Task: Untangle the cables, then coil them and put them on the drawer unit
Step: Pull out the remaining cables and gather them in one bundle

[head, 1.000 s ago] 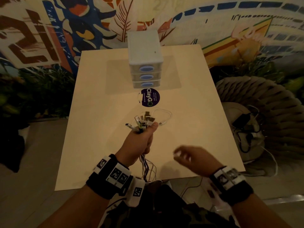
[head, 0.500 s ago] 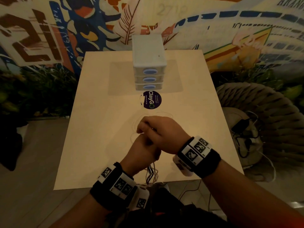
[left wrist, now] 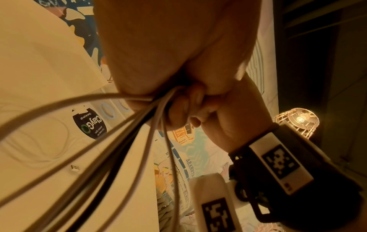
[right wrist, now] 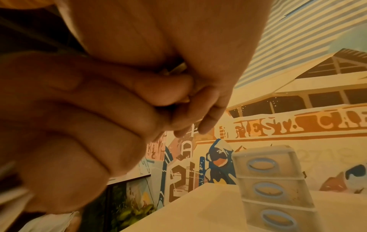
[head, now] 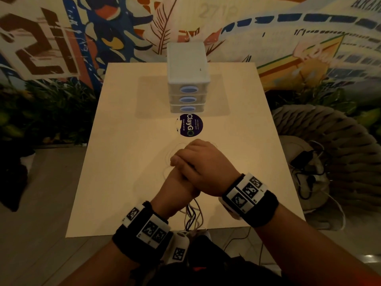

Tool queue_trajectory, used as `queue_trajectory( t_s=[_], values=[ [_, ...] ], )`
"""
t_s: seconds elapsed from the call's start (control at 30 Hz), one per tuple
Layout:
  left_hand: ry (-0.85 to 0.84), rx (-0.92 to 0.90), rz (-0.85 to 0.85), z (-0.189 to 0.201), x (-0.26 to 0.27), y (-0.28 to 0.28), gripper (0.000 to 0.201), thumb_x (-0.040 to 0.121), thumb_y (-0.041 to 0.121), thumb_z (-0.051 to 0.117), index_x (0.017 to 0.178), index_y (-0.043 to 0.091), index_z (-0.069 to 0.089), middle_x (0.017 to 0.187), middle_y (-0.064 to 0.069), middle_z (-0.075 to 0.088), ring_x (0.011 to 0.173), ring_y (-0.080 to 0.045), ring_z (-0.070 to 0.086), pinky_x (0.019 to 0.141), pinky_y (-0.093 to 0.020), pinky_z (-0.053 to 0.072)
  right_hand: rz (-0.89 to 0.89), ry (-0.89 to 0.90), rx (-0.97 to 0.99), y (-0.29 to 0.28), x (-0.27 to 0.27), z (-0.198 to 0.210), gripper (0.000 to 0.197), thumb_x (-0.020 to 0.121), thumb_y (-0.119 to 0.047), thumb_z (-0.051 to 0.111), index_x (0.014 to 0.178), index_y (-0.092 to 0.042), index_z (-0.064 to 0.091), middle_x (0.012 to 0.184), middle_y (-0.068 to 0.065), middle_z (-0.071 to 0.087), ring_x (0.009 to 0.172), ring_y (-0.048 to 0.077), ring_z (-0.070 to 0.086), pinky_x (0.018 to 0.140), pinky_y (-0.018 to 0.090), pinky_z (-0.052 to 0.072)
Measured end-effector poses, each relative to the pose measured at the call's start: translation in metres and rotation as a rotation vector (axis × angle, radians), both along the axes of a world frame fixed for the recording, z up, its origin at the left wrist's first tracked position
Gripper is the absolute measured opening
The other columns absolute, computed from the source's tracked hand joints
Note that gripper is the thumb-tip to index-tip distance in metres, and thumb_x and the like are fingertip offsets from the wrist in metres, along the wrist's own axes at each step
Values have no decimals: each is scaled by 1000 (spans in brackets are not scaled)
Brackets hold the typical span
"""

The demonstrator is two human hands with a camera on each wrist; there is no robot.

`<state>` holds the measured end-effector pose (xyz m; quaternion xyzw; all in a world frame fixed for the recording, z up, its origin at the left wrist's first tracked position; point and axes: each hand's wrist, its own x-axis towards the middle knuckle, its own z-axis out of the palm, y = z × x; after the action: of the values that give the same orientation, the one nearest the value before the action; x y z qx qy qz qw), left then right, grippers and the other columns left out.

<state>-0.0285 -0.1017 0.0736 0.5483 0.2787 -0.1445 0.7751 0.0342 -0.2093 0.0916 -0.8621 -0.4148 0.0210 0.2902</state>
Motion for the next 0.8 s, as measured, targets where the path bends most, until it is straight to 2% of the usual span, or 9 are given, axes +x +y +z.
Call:
queue_trajectory(
  t_s=[0.03,0.1,0.2,0.27,0.33,0.43,0.5,0.67,0.8],
  values=[
    [26,-59,18,3,3,0,37,95,-12,54,132,-7,53,118,-30,64,98,-37,67,66,-22,51,-16,18,16,-3,1,-1,46,103,-48,35,118,-21,70,105,-3,72,102,16,59,95,31,41],
    [-28,-175,29,3,5,1,20,100,-1,54,114,9,65,87,-19,66,73,-21,64,59,-31,46,-82,206,150,-11,4,-5,55,98,-57,45,146,-30,49,134,-7,62,124,7,53,105,29,40],
    [-274,8,29,14,7,-1,18,100,28,56,96,12,66,64,-10,52,56,-17,50,56,-33,43,-117,693,476,-16,2,-19,78,88,-57,65,155,-38,28,146,-11,53,134,5,51,108,31,46],
    [-322,-32,61,15,11,3,31,96,40,55,85,12,61,60,-6,44,54,-15,43,55,-30,39,-33,1000,503,-14,-6,-32,72,82,-59,71,144,-32,44,130,-14,66,121,4,62,97,27,53],
    [-376,-110,56,19,16,6,37,97,46,50,85,12,59,56,-4,32,47,-14,30,47,-28,29,8,1124,359,-13,-14,-36,54,75,-67,65,110,-26,62,89,-12,76,82,4,72,73,19,55],
    [-362,-153,70,20,16,16,48,98,54,42,79,13,58,50,-4,28,42,-17,26,47,-29,28,23,1212,257,-19,-17,-46,43,85,-58,59,85,-16,62,48,-7,53,40,9,48,47,22,43],
    [-357,-181,90,21,16,23,49,100,54,39,75,14,54,48,-1,26,41,-15,23,46,-27,26,47,1308,294,-25,-21,-56,44,96,-52,55,73,-13,58,45,-8,41,36,8,34,43,19,33],
    [-322,-244,136,31,21,39,47,102,48,42,66,20,32,52,1,14,45,-15,7,46,-29,9,4,1589,297,-49,-40,-94,45,93,-57,42,63,-25,39,58,-7,26,47,8,21,52,27,17],
    [-289,-188,44,19,11,31,46,101,44,48,65,23,30,51,1,15,44,-16,8,46,-32,9,15,1570,204,-59,-49,-112,40,96,-50,41,73,-18,42,61,-4,32,52,10,27,58,29,24]
  ],
)
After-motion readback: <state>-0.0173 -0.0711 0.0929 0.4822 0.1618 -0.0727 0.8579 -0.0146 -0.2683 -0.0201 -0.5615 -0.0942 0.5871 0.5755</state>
